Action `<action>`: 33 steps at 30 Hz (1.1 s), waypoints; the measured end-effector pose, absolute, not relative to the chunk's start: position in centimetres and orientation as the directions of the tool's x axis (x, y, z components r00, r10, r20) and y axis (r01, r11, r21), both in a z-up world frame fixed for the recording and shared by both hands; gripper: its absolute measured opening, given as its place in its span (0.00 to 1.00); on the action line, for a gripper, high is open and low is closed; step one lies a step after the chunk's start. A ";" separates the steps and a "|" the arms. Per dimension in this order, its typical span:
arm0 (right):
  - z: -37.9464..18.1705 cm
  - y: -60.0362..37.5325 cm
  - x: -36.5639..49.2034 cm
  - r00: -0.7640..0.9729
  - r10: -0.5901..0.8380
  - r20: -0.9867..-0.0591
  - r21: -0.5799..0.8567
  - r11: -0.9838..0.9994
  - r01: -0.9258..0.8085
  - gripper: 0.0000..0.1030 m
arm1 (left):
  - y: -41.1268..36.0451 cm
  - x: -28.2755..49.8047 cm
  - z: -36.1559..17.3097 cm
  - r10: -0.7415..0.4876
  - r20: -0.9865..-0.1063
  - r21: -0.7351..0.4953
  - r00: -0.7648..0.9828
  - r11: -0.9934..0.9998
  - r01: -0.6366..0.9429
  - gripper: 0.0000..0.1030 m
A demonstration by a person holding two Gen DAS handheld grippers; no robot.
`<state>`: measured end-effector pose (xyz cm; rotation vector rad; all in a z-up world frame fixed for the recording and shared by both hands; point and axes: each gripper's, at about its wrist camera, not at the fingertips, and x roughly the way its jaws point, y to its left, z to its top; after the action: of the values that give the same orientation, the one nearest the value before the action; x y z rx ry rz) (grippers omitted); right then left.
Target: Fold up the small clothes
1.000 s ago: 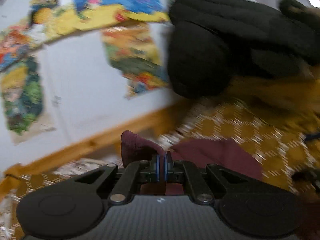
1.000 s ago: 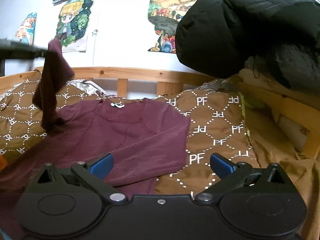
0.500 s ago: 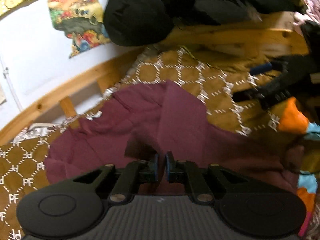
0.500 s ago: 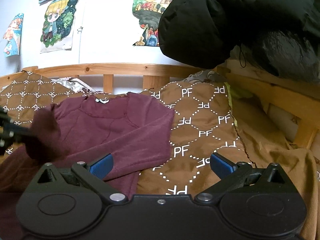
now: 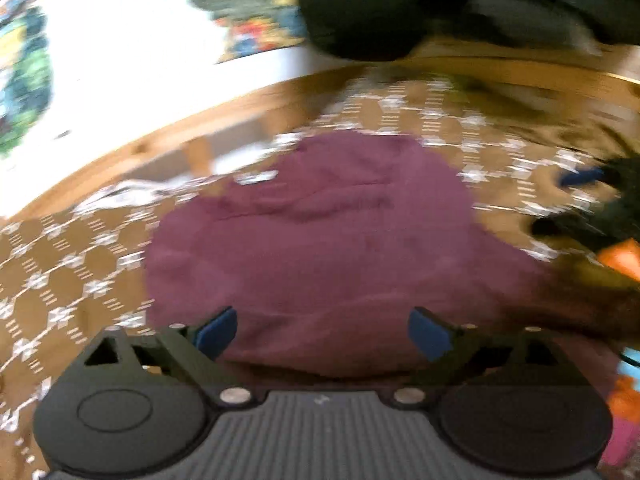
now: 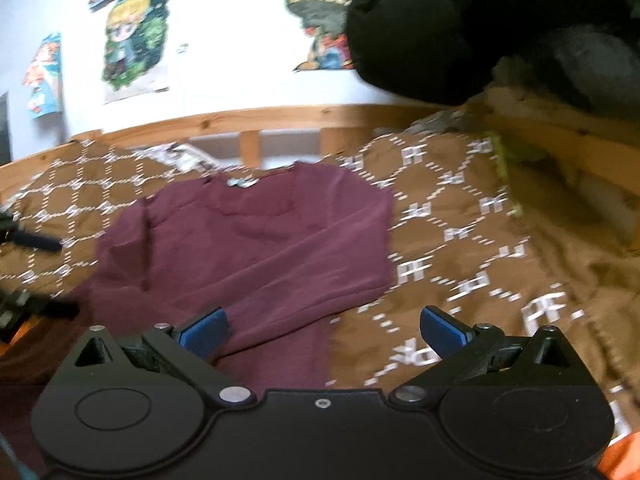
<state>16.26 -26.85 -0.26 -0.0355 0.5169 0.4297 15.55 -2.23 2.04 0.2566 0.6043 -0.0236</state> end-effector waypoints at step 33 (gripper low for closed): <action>-0.9 7.8 43.9 0.043 0.813 -0.580 0.567 0.441 -0.695 0.28 | 10.4 24.7 -3.9 0.212 -0.541 0.452 0.813 0.889 0.069 0.11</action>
<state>43.89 7.76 -0.90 0.1447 0.9975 1.1599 24.73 10.37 -3.93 0.4764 0.6218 0.0798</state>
